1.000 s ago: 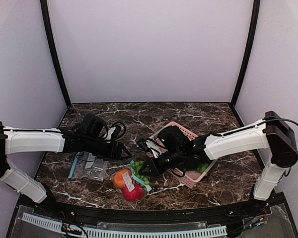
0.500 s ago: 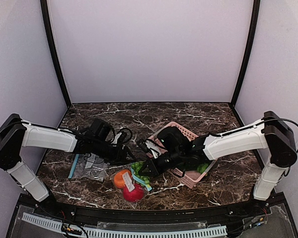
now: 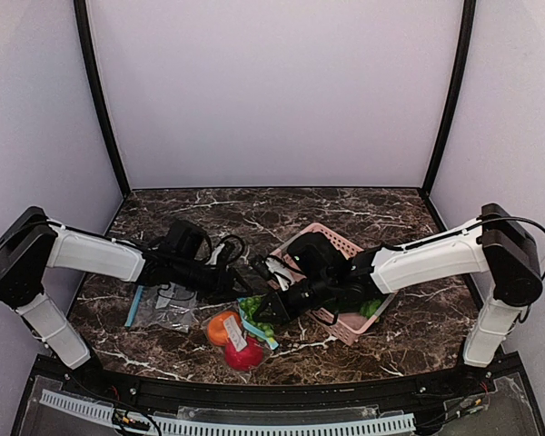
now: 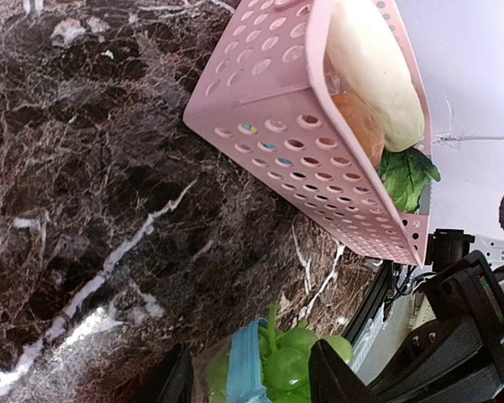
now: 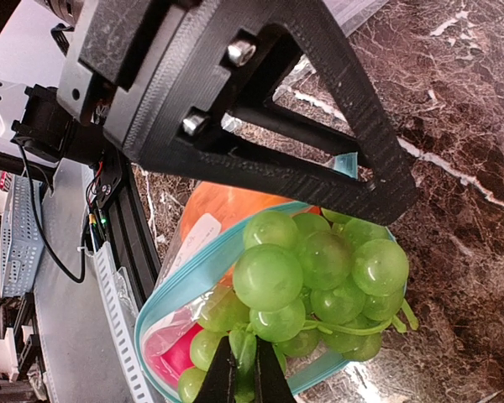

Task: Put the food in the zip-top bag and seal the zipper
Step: Place the fake fruit in the bin.

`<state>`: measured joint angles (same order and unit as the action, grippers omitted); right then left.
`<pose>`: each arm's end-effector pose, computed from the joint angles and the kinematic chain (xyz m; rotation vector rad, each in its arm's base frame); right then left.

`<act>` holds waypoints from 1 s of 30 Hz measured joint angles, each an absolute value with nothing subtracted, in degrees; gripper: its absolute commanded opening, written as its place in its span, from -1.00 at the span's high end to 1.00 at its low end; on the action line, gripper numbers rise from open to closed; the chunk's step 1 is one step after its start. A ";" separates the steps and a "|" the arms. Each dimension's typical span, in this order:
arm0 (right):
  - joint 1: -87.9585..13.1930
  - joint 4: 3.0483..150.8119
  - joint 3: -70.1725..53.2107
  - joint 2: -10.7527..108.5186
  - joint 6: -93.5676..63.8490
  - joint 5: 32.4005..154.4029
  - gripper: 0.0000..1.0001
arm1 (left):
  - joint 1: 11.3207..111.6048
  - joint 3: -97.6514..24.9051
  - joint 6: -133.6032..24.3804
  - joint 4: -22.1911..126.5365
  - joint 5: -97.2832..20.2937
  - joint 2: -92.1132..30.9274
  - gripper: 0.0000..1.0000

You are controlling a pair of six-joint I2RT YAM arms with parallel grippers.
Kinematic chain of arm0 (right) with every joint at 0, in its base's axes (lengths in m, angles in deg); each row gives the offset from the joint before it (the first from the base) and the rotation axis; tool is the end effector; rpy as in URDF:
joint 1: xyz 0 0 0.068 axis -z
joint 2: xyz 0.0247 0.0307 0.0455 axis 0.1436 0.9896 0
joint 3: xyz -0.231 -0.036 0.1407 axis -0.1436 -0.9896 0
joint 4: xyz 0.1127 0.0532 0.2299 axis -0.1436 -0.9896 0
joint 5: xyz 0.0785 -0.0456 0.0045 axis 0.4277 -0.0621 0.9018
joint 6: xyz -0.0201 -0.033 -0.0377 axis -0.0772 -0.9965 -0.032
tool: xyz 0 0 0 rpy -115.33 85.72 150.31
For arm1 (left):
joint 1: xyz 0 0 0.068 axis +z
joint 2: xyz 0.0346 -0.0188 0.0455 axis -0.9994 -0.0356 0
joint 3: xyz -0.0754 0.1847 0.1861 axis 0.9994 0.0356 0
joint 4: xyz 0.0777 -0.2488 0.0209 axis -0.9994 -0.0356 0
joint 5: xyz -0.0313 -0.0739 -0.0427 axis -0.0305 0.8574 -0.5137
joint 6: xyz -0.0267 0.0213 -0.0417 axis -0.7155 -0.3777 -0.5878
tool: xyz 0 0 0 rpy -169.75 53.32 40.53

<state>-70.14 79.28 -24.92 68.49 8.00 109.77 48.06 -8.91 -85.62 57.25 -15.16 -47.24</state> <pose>0.1635 0.3370 0.1874 -0.9470 2.3674 1.2296 0.2331 -0.2192 0.1705 0.2719 2.5254 -1.3071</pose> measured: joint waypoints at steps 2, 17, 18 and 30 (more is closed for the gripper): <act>-70.14 79.28 -24.92 68.51 8.00 109.79 1.00 | 48.06 -8.26 -85.97 57.34 -15.23 -47.37 0.22; -70.14 79.26 -24.92 68.60 8.00 109.99 1.00 | 48.06 -6.29 -89.07 60.33 -14.68 -47.46 0.88; -70.14 79.26 -24.92 68.60 8.02 110.01 1.00 | 48.06 -6.22 -89.12 60.72 -14.44 -47.46 0.93; -70.14 82.15 -27.25 68.40 9.07 112.17 1.00 | 48.06 0.09 -90.76 69.71 -12.54 -43.17 0.99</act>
